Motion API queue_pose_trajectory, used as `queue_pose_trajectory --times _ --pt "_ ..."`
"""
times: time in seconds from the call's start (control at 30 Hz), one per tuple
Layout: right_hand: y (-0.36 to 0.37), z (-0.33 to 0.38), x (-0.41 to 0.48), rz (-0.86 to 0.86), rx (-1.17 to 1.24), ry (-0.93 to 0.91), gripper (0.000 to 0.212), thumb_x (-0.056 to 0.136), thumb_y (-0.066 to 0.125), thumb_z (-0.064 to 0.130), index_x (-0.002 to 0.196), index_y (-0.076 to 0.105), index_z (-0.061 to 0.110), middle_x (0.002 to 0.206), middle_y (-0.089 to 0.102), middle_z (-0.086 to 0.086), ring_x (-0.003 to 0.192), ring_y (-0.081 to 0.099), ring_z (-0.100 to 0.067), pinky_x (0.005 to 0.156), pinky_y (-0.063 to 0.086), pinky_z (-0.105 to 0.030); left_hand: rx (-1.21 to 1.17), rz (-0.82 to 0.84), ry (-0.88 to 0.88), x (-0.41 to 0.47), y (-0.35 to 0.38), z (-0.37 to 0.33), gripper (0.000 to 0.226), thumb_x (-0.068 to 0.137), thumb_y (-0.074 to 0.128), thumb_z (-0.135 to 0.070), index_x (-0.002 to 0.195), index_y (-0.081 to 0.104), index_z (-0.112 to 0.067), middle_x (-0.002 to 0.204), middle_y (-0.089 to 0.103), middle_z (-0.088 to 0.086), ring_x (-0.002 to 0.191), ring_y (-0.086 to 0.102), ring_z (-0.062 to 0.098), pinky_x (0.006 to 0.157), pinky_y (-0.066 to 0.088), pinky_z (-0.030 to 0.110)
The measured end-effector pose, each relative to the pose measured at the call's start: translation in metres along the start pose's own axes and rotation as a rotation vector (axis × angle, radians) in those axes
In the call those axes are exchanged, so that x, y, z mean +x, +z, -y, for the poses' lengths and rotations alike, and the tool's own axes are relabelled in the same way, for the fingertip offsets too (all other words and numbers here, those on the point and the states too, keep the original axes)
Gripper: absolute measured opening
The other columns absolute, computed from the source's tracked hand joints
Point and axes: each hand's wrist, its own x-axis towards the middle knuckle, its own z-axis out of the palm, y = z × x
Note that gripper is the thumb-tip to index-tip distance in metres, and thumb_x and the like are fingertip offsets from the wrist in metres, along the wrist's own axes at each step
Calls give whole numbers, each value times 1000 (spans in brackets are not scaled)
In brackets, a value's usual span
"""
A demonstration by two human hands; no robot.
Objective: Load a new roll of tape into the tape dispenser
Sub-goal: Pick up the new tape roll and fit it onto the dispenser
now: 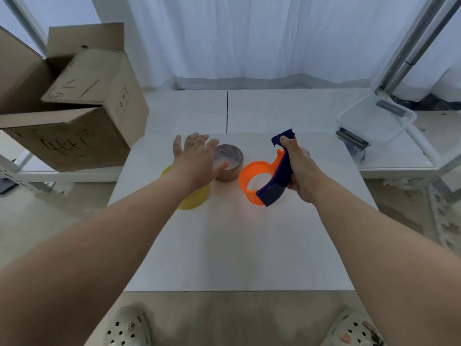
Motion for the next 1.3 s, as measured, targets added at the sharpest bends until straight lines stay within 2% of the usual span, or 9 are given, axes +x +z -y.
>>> queue_pose_trajectory --times 0.1,0.27,0.43,0.57,0.67,0.83,0.97,1.17,1.3 --pt "10 -3 -1 -11 21 32 47 81 53 52 118 43 23 85 53 5 74 53 -17 73 50 -36 -9 -9 -19 -14 -1 7 61 91 43 -52 143 30 -23 153 25 6 144 11 25 115 1 50" --pt "22 -11 -1 -32 -100 36 55 83 55 39 133 43 20 113 51 -5 90 56 -22 39 45 -16 -33 -20 -83 -30 2 20 63 89 46 -53 141 34 -19 143 35 11 132 33 32 105 28 47" --pt "35 -12 -1 -68 -251 5 64 82 50 43 140 33 20 128 52 -11 114 55 -30 93 51 -49 -223 57 -156 -37 4 29 75 79 62 -53 136 35 -13 133 41 15 115 51 34 90 45 41" --pt "41 -14 -4 -115 -371 -3 81 76 59 56 140 26 18 129 48 -15 108 57 -34 90 52 -50 -276 128 -163 -39 4 32 78 76 69 -48 134 32 -13 124 51 18 107 55 34 81 44 37" --pt "44 -17 -9 32 -573 -23 87 73 76 30 141 23 17 125 46 -9 104 53 -27 82 51 -38 -364 125 -138 -38 7 31 80 77 70 -41 137 26 -14 118 56 18 104 57 33 77 42 34" --pt "44 -18 -13 -72 -1163 -188 78 86 50 1 150 6 11 134 45 -21 119 50 -37 84 43 -38 -365 151 -74 -37 13 21 91 75 73 -37 142 14 -18 99 64 15 89 58 25 80 48 37" --pt "38 -19 -13 -152 -1186 -255 69 83 49 -1 144 19 9 125 51 -22 111 54 -39 76 40 -38 -302 124 -44 -35 18 17 89 80 70 -29 144 10 -17 75 53 5 85 60 29 69 46 34" --pt "38 -10 -19 -63 -1119 -256 86 82 56 18 150 3 20 134 45 -18 123 44 -38 94 45 -44 -207 77 -33 -43 20 12 79 87 58 -19 146 7 -12 91 58 12 87 61 33 69 43 34" --pt "43 13 -40 -127 -1127 -476 76 83 57 29 147 18 17 139 38 -18 129 34 -37 101 37 -46 -351 -22 -56 -47 -10 19 66 87 59 -18 139 23 -2 123 56 18 87 55 32 73 38 34"
